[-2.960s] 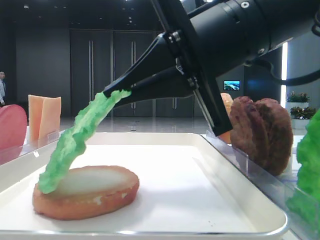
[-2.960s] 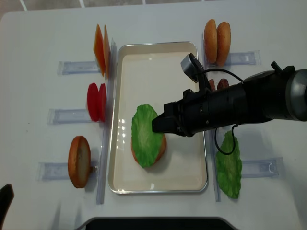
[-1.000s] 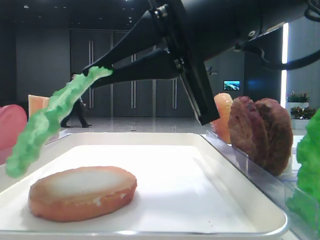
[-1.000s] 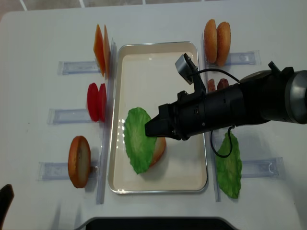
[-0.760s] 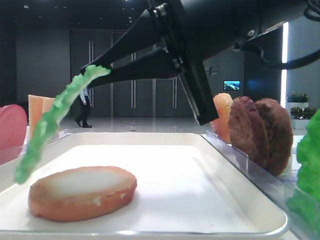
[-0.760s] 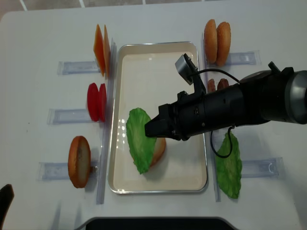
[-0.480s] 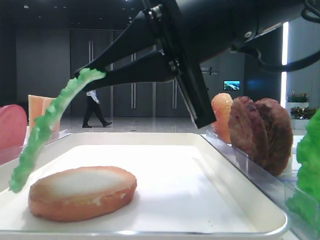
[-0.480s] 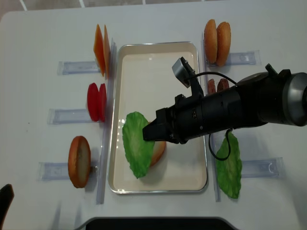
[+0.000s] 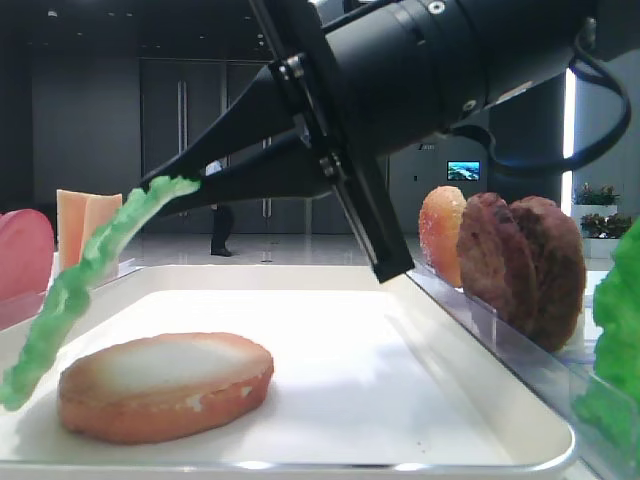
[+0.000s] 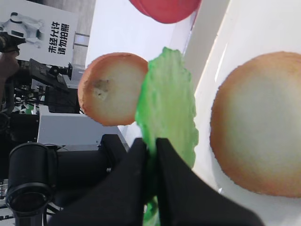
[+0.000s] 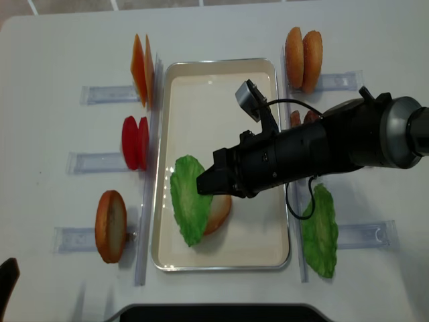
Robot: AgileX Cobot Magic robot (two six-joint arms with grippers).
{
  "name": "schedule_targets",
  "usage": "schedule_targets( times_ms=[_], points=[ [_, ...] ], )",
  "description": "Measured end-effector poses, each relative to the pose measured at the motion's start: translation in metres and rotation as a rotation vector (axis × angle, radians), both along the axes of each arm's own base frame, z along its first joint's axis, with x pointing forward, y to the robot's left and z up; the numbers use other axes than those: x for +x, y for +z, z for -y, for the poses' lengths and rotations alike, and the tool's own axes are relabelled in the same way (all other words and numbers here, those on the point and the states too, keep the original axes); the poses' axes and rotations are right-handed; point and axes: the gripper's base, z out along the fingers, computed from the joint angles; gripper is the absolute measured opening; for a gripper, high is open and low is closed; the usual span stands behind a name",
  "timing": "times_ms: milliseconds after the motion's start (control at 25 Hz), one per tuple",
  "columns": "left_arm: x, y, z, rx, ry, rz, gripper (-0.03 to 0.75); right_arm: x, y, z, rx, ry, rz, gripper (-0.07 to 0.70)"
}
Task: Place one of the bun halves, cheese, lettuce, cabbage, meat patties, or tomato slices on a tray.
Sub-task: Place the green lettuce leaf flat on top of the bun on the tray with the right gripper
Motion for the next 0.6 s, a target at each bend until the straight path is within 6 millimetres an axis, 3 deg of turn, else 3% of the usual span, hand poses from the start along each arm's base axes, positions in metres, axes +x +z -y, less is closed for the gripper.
schedule_targets(
  times_ms=[160, 600],
  points=[
    [0.0000, 0.0000, 0.0000, 0.000, 0.000, 0.000, 0.454, 0.0012, -0.0078, -0.0004, -0.013, 0.001, -0.015, 0.024],
    [0.0000, 0.0000, 0.0000, 0.000, 0.000, 0.000, 0.454, 0.0078, -0.0058, 0.0056, 0.006, -0.013, -0.013, 0.024]
  ],
)
